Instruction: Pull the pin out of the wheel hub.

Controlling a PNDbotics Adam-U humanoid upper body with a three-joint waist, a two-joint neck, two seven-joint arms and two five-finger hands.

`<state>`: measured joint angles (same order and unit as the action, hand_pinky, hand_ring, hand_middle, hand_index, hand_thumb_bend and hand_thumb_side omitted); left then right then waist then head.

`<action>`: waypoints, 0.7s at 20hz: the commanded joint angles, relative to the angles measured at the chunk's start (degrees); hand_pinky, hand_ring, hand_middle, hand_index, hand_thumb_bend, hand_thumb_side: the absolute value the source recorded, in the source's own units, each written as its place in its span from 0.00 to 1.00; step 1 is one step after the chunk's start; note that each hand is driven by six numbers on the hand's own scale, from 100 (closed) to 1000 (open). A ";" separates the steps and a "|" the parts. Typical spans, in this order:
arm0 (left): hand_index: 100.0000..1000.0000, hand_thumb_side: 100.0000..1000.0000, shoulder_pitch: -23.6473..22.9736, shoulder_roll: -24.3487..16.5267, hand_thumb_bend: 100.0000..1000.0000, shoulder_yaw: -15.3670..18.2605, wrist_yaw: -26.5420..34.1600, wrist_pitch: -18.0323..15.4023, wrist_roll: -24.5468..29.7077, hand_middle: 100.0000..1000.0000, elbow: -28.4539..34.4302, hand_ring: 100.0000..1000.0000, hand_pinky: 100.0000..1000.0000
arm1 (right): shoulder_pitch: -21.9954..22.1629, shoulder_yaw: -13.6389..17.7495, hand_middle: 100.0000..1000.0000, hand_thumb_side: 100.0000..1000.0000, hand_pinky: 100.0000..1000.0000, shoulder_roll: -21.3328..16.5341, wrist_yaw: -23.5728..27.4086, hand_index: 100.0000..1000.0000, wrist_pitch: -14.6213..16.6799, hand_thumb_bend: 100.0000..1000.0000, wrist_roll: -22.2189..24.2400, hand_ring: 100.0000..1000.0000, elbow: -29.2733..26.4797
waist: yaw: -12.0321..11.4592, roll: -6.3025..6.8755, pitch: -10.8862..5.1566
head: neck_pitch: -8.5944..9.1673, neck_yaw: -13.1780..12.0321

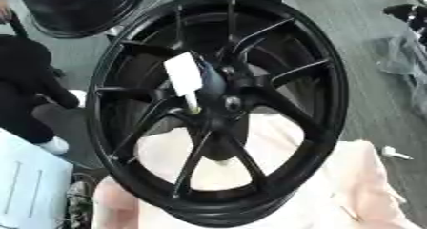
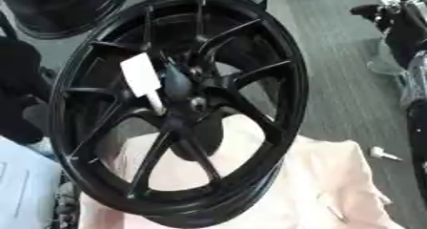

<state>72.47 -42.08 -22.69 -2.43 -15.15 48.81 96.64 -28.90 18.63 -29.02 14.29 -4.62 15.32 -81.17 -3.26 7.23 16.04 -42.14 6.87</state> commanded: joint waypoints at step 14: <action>0.85 0.50 5.56 4.12 0.43 -12.56 -7.22 -9.32 3.16 0.78 -4.25 0.83 0.85 | -0.69 -0.40 0.74 0.50 0.95 -1.93 -0.58 0.82 0.17 0.04 0.76 0.68 -1.05 | -0.04 -0.16 -1.63 | 1.90 0.08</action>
<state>76.67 -37.29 -35.55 -9.10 -17.91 46.05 92.82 -28.89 18.25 -29.02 13.90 -4.59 15.85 -81.17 -3.24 7.46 16.00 -40.70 6.95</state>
